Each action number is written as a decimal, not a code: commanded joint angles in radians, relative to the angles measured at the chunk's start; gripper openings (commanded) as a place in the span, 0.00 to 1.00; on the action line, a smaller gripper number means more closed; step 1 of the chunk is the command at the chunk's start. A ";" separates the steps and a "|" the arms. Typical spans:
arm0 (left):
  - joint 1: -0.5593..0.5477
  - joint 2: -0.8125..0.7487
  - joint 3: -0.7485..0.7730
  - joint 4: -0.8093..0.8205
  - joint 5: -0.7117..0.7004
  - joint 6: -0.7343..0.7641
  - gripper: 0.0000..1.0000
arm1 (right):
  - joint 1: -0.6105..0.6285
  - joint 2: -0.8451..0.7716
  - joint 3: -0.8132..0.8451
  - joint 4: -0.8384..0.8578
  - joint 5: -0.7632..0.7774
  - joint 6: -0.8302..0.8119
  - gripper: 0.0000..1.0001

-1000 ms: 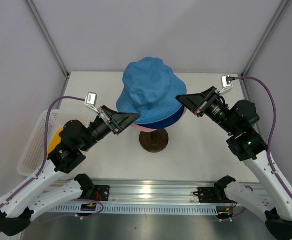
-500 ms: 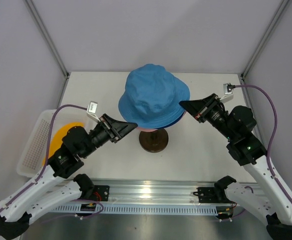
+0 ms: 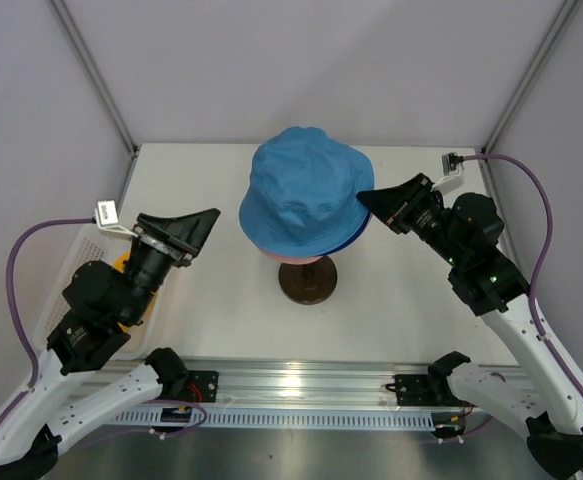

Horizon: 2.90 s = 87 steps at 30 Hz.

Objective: Stack the hats

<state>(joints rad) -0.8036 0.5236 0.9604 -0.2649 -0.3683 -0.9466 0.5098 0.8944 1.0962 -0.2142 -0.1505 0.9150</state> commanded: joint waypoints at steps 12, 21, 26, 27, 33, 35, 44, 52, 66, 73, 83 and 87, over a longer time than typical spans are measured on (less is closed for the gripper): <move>0.110 0.084 -0.088 0.104 0.101 -0.246 0.57 | -0.001 -0.012 0.070 -0.019 0.089 -0.048 0.32; 0.152 0.184 -0.084 0.222 0.273 -0.336 0.56 | -0.004 0.009 0.111 -0.033 0.147 -0.067 0.41; 0.173 0.191 -0.104 0.234 0.285 -0.368 0.54 | -0.014 0.037 0.134 0.001 0.141 -0.056 0.44; 0.176 0.193 -0.112 0.245 0.287 -0.373 0.51 | -0.017 0.049 0.136 0.013 0.134 -0.050 0.44; 0.210 0.231 -0.111 0.245 0.328 -0.403 0.09 | -0.034 0.113 0.140 0.078 0.095 -0.022 0.43; 0.219 0.239 -0.109 0.240 0.327 -0.403 0.01 | -0.034 0.124 0.139 0.082 0.095 -0.024 0.43; 0.259 0.279 -0.111 0.211 0.321 -0.388 0.01 | -0.057 0.132 0.117 0.136 0.104 -0.021 0.08; 0.264 0.289 -0.097 0.113 0.284 -0.347 0.01 | -0.076 0.120 0.058 0.134 0.097 -0.004 0.00; 0.322 0.328 0.069 0.038 0.322 -0.161 0.01 | -0.272 0.072 0.168 0.056 -0.135 -0.074 0.59; 0.339 0.386 0.132 0.046 0.361 -0.133 0.01 | -0.303 0.116 0.163 0.191 -0.256 0.028 0.64; 0.340 0.443 0.166 0.055 0.397 -0.142 0.01 | -0.280 0.247 0.182 0.317 -0.371 0.050 0.73; 0.342 0.446 0.184 0.049 0.394 -0.133 0.01 | -0.260 0.270 0.209 0.319 -0.374 0.053 0.69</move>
<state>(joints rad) -0.4679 0.9630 1.0916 -0.2356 -0.0025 -1.1049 0.2340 1.1652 1.2476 0.0326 -0.4862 0.9615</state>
